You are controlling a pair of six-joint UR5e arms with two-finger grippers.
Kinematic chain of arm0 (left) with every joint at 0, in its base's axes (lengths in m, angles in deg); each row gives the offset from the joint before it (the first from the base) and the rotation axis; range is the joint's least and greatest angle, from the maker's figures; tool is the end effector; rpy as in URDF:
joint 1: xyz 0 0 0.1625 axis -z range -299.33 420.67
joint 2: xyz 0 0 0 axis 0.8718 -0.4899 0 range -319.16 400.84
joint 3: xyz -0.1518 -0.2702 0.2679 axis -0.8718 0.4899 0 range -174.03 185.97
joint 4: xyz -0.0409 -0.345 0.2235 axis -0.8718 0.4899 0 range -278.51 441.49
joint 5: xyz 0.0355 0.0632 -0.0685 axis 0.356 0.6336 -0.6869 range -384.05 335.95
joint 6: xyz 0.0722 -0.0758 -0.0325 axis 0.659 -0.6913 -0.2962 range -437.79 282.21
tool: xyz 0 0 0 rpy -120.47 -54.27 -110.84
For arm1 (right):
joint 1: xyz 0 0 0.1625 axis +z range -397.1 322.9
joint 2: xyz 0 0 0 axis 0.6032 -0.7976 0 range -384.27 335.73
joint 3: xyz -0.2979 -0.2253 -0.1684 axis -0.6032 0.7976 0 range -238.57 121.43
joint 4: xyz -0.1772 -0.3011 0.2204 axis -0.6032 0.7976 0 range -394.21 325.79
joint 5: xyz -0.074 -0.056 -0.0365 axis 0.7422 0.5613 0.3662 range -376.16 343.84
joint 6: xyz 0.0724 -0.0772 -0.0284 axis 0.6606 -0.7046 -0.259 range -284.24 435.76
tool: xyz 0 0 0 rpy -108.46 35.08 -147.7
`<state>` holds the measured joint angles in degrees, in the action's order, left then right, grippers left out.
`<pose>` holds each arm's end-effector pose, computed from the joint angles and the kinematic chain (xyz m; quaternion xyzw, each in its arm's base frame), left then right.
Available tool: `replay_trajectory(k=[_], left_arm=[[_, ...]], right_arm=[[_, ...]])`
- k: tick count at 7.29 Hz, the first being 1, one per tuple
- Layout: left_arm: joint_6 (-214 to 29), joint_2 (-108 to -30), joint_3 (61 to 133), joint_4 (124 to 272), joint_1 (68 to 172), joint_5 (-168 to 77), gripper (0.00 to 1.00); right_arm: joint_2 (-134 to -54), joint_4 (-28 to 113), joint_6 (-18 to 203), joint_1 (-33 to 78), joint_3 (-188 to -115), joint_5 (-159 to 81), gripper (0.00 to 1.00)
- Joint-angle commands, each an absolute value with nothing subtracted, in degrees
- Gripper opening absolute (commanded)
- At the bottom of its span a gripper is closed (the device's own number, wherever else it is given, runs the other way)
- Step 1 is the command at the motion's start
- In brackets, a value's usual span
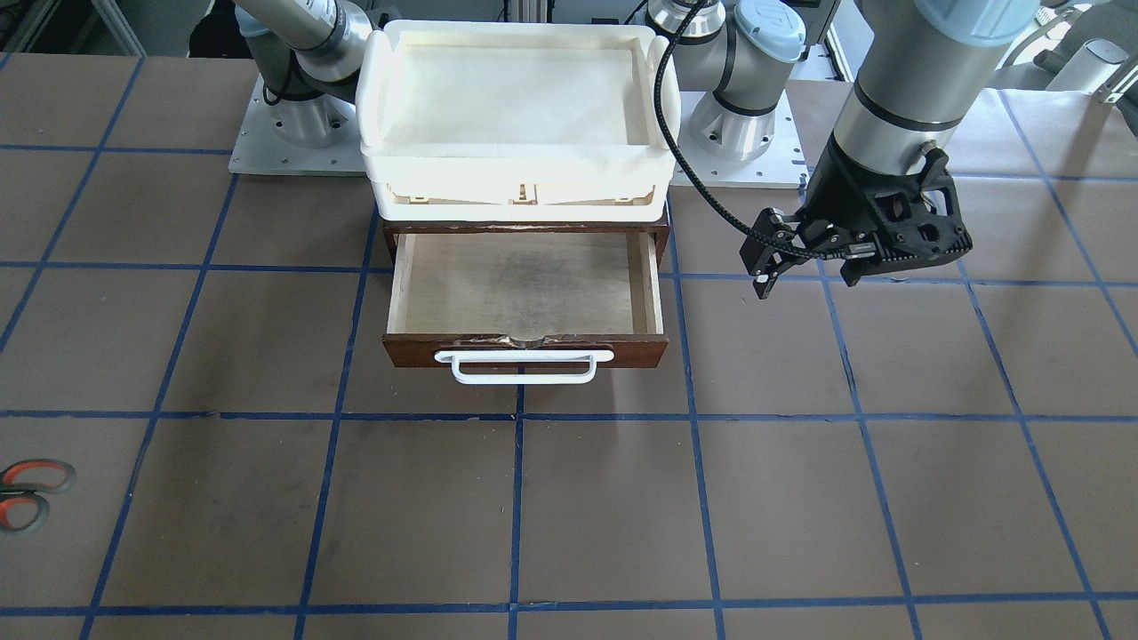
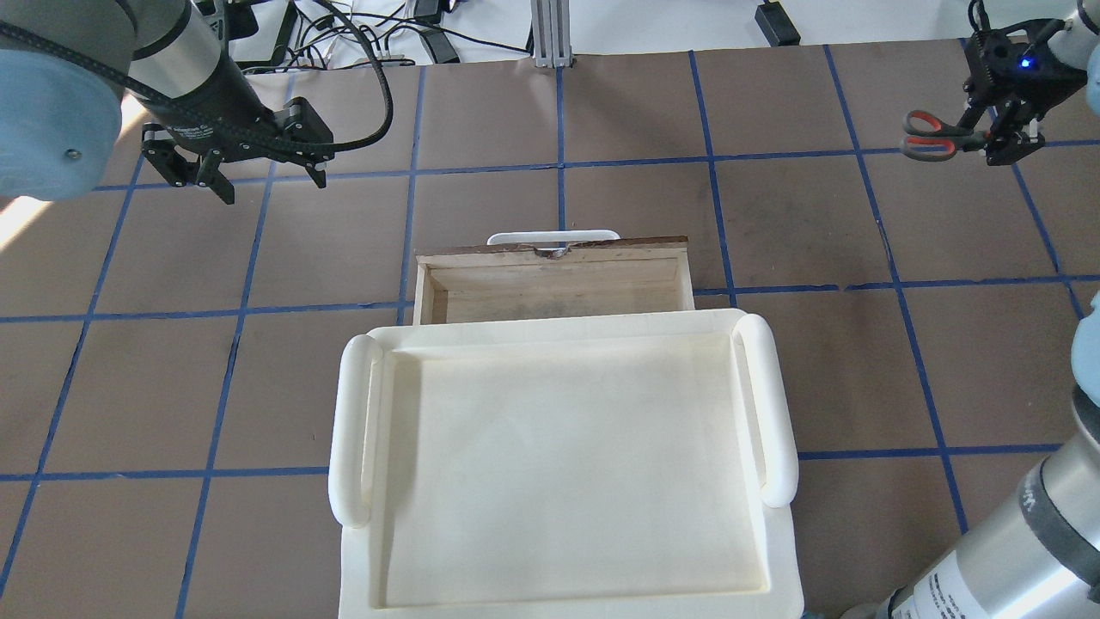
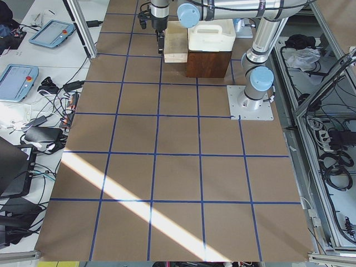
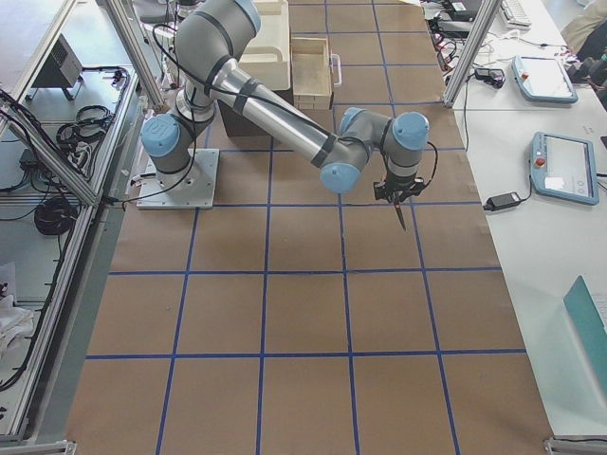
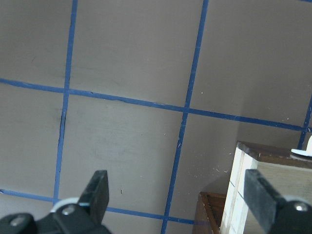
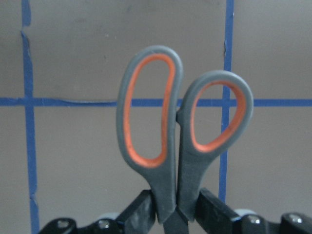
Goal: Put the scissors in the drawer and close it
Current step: 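Lift the scissors with the right gripper and carry them over the drawer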
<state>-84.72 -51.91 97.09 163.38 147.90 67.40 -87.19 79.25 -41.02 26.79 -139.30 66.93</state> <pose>-0.1054 -0.5230 0.4434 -0.0850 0.9956 -0.0374 0.0112 -0.1628 -0.6650 0.3094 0.7112 -0.6987 0.0727 0.0276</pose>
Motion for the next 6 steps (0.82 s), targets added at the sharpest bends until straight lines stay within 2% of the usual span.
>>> replay_trajectory(k=[1,4,6], left_arm=[[-84.7,-51.6,97.5,163.4,148.0,67.2,1.00],[-84.7,-51.4,98.0,164.3,148.1,67.4,1.00],[-84.7,-51.3,98.3,164.6,148.0,67.1,1.00]], right_arm=[[-96.9,70.2,-24.5,36.5,-140.1,67.0,0.00],[-106.0,70.5,-6.3,55.3,-148.1,66.7,0.00],[-105.7,72.6,7.2,68.7,-149.4,69.9,0.00]])
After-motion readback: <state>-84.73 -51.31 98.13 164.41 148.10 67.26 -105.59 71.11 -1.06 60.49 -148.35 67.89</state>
